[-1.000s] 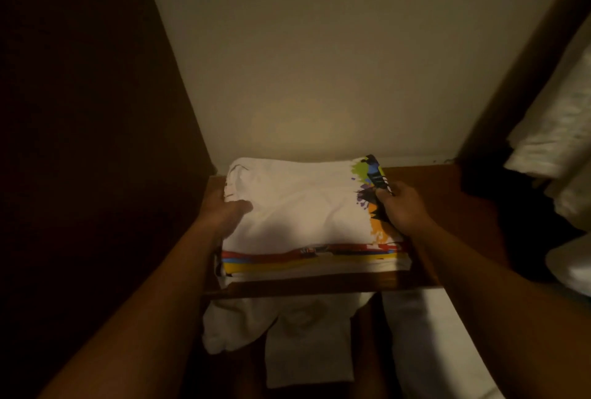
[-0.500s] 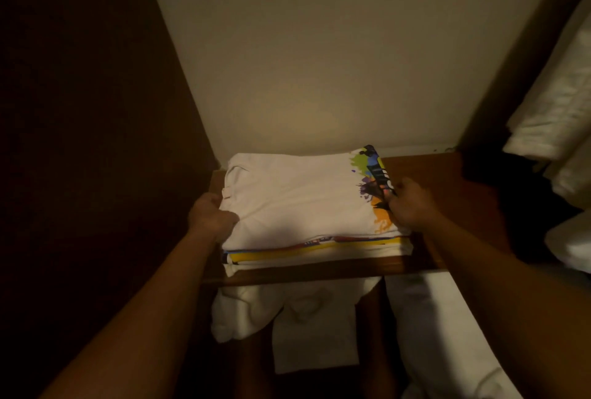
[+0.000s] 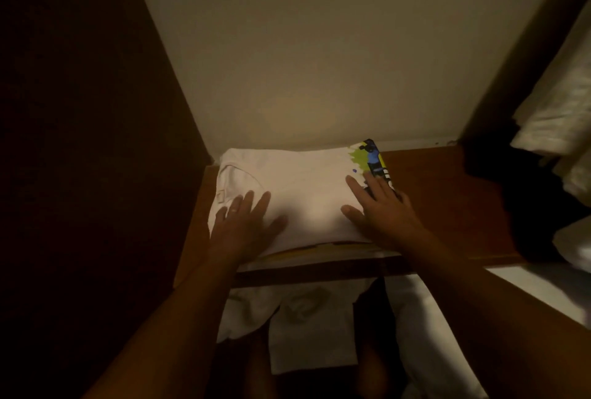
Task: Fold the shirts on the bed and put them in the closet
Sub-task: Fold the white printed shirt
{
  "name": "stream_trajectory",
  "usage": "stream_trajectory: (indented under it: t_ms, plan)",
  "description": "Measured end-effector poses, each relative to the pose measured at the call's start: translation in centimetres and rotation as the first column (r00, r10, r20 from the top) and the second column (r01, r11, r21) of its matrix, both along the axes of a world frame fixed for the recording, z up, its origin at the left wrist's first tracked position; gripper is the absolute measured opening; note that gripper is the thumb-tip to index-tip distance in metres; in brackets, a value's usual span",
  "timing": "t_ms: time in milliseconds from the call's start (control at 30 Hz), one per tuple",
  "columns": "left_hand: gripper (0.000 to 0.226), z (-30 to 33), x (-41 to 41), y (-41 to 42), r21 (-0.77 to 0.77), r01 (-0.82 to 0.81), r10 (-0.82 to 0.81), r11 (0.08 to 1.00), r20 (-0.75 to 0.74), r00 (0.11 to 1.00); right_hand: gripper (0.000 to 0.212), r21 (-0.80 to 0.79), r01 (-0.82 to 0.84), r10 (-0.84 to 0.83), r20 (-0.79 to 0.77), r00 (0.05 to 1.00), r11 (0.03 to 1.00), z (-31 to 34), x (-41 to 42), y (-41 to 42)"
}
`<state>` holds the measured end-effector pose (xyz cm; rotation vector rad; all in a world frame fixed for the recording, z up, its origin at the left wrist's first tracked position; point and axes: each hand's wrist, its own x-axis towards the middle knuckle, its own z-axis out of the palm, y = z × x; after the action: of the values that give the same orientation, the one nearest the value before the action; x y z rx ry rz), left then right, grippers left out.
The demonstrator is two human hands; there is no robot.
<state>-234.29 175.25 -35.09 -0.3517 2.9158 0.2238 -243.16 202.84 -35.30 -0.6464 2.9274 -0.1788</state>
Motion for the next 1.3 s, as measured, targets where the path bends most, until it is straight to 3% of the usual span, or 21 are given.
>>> stream_trajectory:
  t_ms: [133,333,567,833,1000,1200,1300]
  plan:
    - [0.078,1.2,0.2,0.4,-0.043,0.003,-0.005,0.999,-0.042,0.999,0.071,0.023,-0.016,0.016,0.021,1.0,1.0,1.3,0.1,0.3]
    - [0.052,4.3,2.2,2.5,-0.027,-0.009,0.006,1.0,-0.136,0.991,0.067,-0.043,0.051,-0.048,0.076,0.996,0.998,3.8,2.1,3.1]
    - [0.053,7.9,5.1,6.6,0.154,0.068,-0.052,0.986,-0.105,0.993,0.05,-0.109,-0.026,0.024,-0.015,1.0,0.994,7.4,7.2,4.8]
    - [0.054,12.0,8.7,10.2,0.117,0.161,-0.145,0.98,-0.133,0.98,0.046,-0.07,-0.077,0.072,-0.064,0.995,0.995,11.2,11.9,5.9]
    - [0.052,19.1,12.7,11.0,0.072,0.165,-0.164,0.984,-0.022,0.986,0.038,-0.062,-0.114,0.117,0.055,0.992,0.992,19.0,16.0,4.0]
    - [0.045,31.6,17.3,10.4,0.066,0.144,-0.15,0.987,0.099,0.984,0.038,-0.006,-0.168,0.168,0.088,0.982,0.986,32.3,21.7,2.7]
    - [0.044,38.0,19.9,10.3,0.078,0.137,-0.144,0.987,0.09,0.985,0.037,0.018,-0.159,0.156,0.092,0.983,0.987,38.5,24.2,2.7]
